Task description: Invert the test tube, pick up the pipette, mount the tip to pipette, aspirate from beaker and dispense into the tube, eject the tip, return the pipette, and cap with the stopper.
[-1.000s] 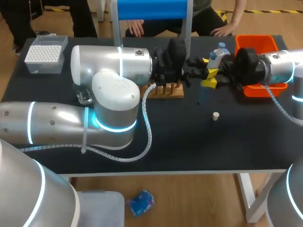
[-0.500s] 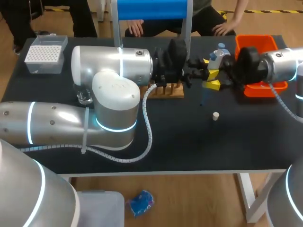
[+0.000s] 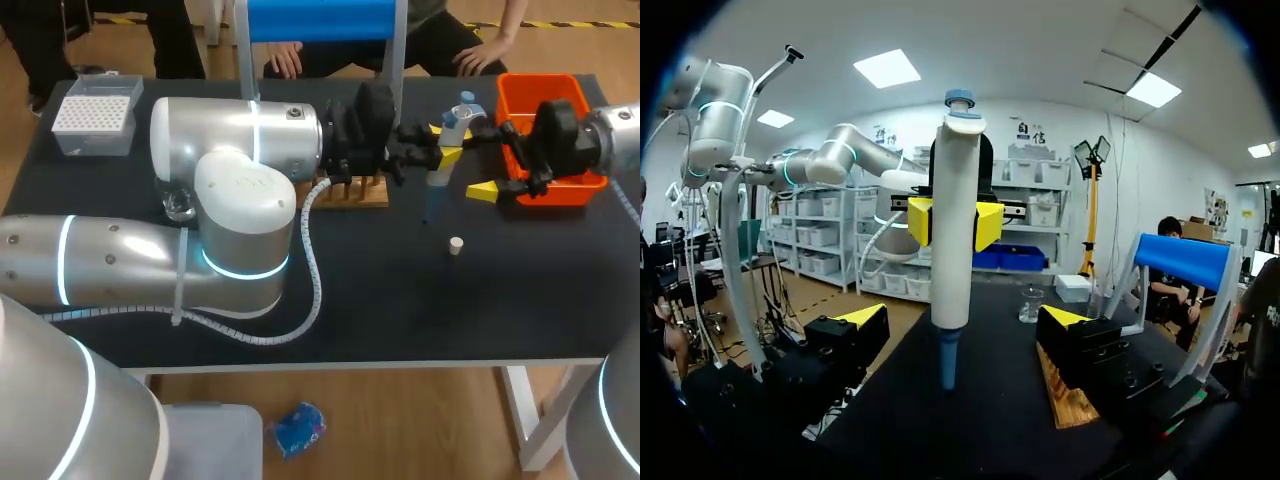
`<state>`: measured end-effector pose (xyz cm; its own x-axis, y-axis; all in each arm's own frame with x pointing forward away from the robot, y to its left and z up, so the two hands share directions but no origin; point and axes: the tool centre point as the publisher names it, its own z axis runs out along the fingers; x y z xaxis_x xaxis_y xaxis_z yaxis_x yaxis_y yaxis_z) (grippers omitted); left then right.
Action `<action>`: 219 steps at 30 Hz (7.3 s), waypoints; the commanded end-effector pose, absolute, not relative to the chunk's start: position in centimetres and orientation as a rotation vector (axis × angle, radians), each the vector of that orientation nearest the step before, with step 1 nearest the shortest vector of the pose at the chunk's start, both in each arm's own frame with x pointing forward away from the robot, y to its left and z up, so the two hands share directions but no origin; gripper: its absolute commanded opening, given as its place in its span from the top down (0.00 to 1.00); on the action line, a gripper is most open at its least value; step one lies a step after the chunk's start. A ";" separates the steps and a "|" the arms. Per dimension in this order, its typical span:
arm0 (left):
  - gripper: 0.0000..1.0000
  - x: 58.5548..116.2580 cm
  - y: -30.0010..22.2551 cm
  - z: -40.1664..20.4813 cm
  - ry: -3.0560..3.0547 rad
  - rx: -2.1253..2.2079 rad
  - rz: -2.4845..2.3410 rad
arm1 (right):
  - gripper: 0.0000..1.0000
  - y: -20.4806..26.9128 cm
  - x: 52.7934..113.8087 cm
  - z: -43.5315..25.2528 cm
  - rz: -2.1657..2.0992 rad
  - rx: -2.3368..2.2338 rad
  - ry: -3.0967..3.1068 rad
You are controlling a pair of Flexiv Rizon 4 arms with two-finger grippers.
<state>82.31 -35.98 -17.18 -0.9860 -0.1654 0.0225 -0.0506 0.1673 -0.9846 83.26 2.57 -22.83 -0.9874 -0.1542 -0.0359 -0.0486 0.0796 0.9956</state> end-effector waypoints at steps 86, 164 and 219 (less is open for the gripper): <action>1.00 81.7 -22.2 -16.0 2.196 -0.499 -1.813 | 0.00 -9.2 79.1 -29.6 -1.849 -0.050 -2.582; 1.00 103.3 -5.3 -14.5 2.172 -0.722 -1.626 | 0.00 -9.2 79.1 -29.6 -1.849 -0.050 -2.582; 1.00 114.0 -10.1 -17.6 2.001 -1.239 -1.293 | 0.00 -9.2 79.1 -29.6 -1.849 -0.050 -2.582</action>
<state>113.45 -9.73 -17.02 -0.5012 -0.8597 0.0981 -0.4423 0.1571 -0.8830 79.24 -9.17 -29.67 -0.9990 0.0443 -0.0082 0.0064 0.3193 0.9476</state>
